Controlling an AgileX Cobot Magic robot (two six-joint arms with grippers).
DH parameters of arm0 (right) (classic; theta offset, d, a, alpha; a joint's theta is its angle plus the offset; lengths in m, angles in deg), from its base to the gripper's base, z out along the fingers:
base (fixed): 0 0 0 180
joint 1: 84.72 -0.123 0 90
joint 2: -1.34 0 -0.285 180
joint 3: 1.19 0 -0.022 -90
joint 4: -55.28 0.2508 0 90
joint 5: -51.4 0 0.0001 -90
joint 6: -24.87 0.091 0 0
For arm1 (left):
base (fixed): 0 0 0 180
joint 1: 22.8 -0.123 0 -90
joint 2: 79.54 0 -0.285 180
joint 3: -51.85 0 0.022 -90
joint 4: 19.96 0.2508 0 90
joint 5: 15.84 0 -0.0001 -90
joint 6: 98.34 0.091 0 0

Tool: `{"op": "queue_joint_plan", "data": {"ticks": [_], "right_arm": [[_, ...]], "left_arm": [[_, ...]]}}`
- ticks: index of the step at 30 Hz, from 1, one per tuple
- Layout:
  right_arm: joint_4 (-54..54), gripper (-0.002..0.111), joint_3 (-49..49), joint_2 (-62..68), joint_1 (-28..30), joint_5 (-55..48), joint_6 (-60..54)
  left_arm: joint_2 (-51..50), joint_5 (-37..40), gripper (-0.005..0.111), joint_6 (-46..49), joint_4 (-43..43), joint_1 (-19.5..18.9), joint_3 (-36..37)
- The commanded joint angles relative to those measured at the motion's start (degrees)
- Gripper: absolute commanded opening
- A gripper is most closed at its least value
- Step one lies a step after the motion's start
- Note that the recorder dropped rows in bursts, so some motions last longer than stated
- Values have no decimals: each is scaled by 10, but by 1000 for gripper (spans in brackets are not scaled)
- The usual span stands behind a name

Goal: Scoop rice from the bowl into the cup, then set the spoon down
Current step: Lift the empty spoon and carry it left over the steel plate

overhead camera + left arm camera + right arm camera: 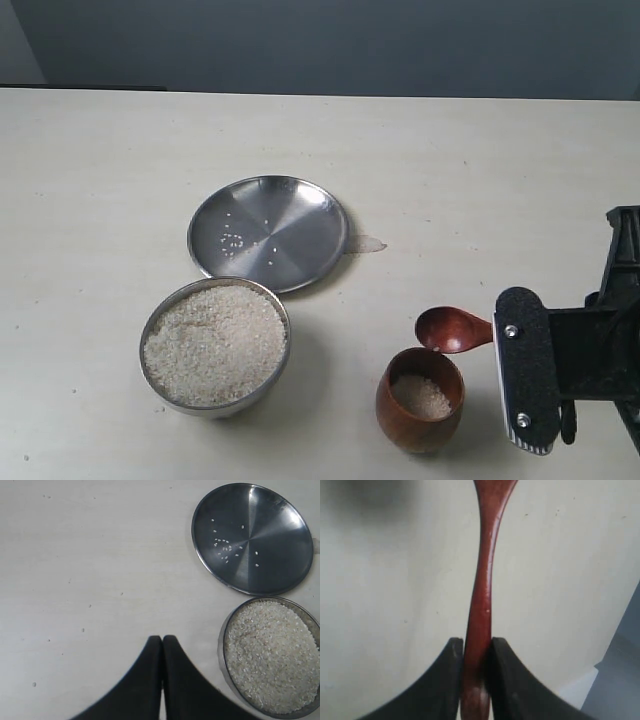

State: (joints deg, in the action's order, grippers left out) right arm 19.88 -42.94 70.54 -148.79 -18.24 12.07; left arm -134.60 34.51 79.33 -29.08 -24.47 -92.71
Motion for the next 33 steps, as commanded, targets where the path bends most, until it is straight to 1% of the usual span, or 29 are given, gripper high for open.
{"op": "queue_joint_plan", "data": {"ticks": [1,9,13,17,19,21,25,26,28,30,33], "right_arm": [[9,-1,-3,1,0,19,0],[77,-1,-3,1,0,81,11],[77,-1,-3,1,0,98,30],[73,-1,-3,1,1,131,79],[52,-1,-3,1,1,162,139],[7,-1,-3,1,1,211,232],[-111,-1,-3,1,2,279,421],[-125,-1,-3,1,16,305,462],[-120,-1,-3,1,69,373,519],[-112,-1,-3,1,122,418,525],[-98,-1,1,5,176,469,525]], "left_arm": [[-1,-4,0,0,2,-1,-3],[-1,-4,0,0,2,-1,-3],[-1,-4,0,0,2,-1,-3],[-1,-4,0,0,2,-1,-3],[-1,-4,0,0,2,-1,-3],[-1,-4,0,0,2,-1,-3],[-1,-4,0,0,2,-1,-3],[-1,-4,0,0,2,-1,-3],[-1,-4,0,0,2,-1,-3],[-1,-4,0,0,2,-1,-3],[-1,-4,0,0,2,-1,-3]]}}
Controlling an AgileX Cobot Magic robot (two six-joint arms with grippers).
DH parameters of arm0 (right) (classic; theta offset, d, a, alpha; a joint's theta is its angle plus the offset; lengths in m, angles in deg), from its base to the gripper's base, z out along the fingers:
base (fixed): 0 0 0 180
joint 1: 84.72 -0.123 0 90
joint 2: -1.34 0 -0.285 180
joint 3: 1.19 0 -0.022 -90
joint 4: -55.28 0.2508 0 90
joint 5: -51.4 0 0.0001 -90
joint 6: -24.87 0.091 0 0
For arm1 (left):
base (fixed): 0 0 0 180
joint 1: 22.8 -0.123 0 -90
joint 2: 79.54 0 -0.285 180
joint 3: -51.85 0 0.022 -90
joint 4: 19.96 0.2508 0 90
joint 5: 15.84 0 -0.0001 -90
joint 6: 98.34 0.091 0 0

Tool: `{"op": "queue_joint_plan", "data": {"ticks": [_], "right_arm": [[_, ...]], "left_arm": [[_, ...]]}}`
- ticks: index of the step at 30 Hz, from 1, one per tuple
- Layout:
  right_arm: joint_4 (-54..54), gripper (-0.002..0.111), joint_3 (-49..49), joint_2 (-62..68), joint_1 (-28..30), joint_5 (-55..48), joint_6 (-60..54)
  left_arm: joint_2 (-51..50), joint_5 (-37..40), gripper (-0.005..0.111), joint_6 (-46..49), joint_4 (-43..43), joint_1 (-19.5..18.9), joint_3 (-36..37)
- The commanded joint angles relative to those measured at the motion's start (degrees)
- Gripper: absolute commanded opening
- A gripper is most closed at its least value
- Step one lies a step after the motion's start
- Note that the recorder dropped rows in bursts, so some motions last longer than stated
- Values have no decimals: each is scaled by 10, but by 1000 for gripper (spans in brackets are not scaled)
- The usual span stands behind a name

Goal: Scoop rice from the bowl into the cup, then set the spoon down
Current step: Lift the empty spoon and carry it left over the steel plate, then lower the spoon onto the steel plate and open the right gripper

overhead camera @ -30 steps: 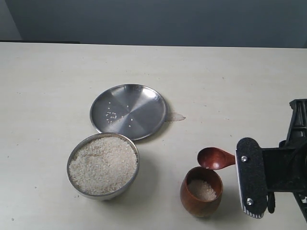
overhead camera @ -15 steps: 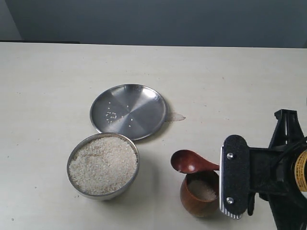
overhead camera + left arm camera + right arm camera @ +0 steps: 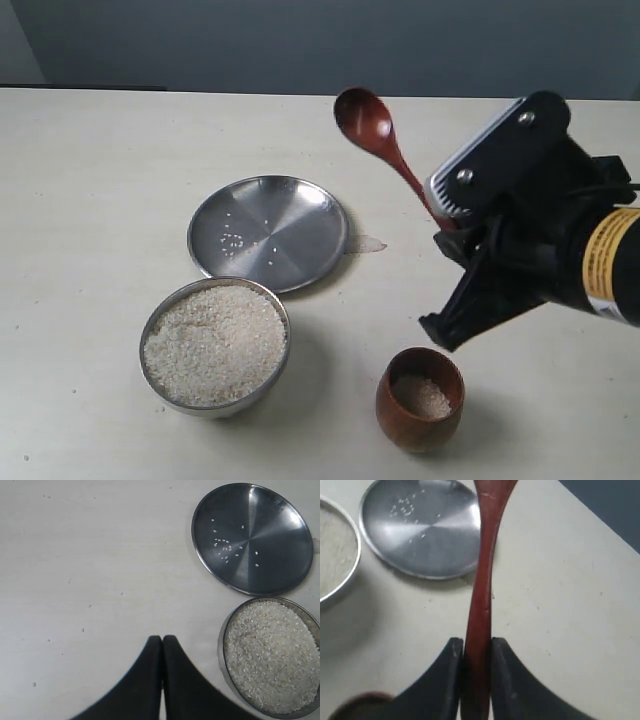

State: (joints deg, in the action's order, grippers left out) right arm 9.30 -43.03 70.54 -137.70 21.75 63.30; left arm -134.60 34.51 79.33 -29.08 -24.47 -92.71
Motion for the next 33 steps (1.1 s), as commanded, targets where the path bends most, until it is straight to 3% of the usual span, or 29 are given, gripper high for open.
{"op": "queue_joint_plan", "data": {"ticks": [1,5,12,26,33], "right_arm": [[20,-1,7,11,83,87,12],[60,-1,32,55,124,149,11],[66,-1,108,189,129,202,5],[84,-1,311,480,129,216,-5],[139,-1,364,564,129,191,-5]], "left_arm": [[-1,-4,0,0,2,-1,-3],[-1,-4,0,0,2,-1,-3],[-1,-4,0,0,2,-1,-3],[-1,-4,0,0,2,-1,-3],[-1,-4,0,0,2,-1,-3]]}}
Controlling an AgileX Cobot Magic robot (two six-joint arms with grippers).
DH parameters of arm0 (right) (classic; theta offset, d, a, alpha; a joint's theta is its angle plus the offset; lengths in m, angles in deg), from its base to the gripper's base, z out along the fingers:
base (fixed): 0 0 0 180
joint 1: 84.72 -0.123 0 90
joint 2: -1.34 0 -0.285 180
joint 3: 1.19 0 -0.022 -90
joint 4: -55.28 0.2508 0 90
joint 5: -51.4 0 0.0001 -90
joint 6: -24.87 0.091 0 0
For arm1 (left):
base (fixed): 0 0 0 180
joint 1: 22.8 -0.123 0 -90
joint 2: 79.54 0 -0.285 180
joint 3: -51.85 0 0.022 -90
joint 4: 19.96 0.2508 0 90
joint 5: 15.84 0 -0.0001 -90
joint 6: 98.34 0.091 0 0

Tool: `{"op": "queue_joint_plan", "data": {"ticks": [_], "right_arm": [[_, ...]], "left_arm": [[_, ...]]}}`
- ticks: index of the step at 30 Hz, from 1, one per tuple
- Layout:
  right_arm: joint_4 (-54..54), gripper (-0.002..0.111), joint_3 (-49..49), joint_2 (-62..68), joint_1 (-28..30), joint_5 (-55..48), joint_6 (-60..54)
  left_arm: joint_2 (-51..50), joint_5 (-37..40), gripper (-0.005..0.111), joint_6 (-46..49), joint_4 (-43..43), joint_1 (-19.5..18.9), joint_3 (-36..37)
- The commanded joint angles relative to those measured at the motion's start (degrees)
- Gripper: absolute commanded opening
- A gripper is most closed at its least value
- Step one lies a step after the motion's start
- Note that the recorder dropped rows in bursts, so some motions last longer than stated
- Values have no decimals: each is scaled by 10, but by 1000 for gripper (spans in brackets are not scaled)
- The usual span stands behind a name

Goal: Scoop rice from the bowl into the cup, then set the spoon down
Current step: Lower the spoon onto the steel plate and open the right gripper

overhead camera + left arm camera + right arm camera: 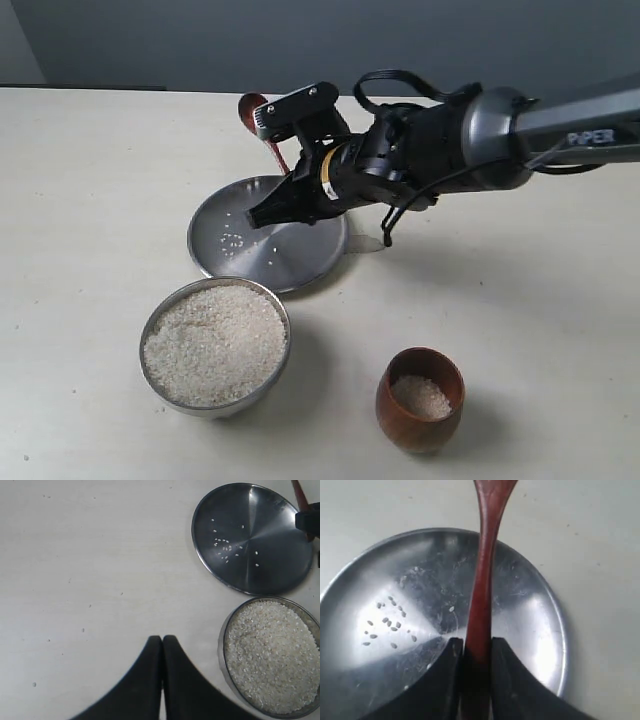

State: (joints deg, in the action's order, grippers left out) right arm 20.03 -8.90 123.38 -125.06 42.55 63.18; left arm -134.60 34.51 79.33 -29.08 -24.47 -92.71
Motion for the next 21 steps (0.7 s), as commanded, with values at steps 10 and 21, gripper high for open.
{"op": "queue_joint_plan", "data": {"ticks": [10,21], "right_arm": [[103,-1,24,56,3,-34,-32],[322,-1,24,60,2,-48,-235]], "left_arm": [[-1,-4,0,0,2,-1,-3],[-1,-4,0,0,2,-1,-3]]}}
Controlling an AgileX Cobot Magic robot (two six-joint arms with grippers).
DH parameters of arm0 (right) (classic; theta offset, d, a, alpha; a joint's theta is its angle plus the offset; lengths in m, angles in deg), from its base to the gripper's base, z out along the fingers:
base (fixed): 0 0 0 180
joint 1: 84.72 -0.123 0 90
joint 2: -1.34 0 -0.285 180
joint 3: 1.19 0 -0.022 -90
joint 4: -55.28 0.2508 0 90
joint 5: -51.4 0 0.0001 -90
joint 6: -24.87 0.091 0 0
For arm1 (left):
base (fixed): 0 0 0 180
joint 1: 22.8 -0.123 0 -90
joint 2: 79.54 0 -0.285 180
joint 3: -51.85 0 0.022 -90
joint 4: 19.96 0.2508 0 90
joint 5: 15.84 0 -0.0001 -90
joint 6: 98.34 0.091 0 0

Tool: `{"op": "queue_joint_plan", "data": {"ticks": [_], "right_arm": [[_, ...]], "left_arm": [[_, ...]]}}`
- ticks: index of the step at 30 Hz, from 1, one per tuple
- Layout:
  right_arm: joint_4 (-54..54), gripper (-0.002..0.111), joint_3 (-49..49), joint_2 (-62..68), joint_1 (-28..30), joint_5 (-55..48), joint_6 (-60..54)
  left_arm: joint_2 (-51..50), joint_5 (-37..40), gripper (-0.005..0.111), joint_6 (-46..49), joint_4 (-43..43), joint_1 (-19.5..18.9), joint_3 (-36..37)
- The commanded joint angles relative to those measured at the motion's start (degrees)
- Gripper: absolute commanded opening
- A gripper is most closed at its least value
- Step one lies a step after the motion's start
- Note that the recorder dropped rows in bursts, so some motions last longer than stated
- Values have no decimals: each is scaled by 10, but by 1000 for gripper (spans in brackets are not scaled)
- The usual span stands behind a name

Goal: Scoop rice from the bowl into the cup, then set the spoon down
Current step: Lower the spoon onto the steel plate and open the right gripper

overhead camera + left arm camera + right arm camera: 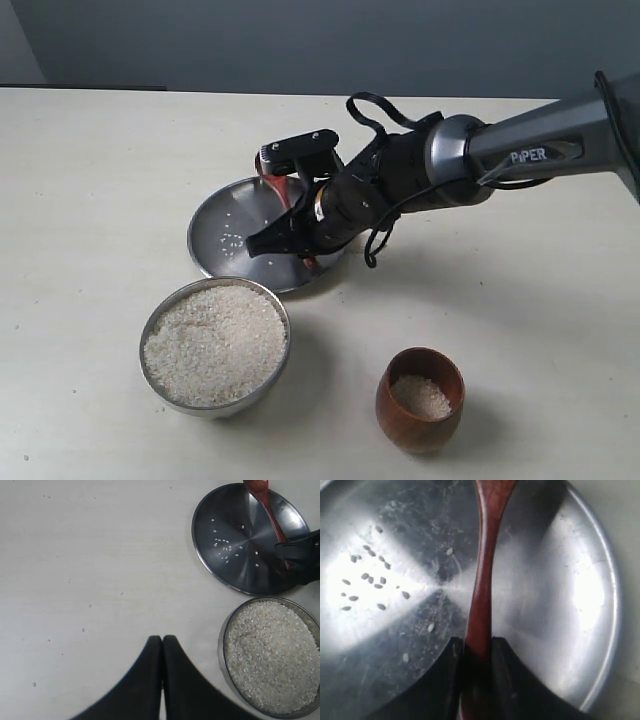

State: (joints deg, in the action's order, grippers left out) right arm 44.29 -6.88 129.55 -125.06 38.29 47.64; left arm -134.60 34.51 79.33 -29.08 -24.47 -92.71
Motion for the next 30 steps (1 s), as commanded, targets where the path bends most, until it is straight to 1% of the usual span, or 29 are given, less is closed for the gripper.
{"op": "queue_joint_plan", "data": {"ticks": [1,6,7,9,11,13,21,26,28,30], "right_arm": [[93,-1,4,-2,2,-5,-87],[102,0,4,-2,2,-7,-93],[102,3,4,-2,2,-7,-93],[102,13,4,-2,2,-7,-93],[101,25,4,-2,2,-7,-97],[101,30,4,-2,2,-7,-109],[86,30,4,-36,2,16,-109],[44,30,4,-86,2,-35,-109],[24,25,4,-104,2,-70,-109],[11,16,1,-119,2,-90,-109]], "left_arm": [[-1,-4,0,0,2,-1,-3],[-1,-4,0,0,2,-1,-3],[-1,-4,0,0,2,-1,-3],[-1,-4,0,0,2,-1,-3],[-1,-4,0,0,2,-1,-3],[-1,-4,0,0,2,-1,-3],[-1,-4,0,0,2,-1,-3],[-1,-4,0,0,2,-1,-3],[-1,-4,0,0,2,-1,-3],[-1,-4,0,0,2,-1,-3]]}}
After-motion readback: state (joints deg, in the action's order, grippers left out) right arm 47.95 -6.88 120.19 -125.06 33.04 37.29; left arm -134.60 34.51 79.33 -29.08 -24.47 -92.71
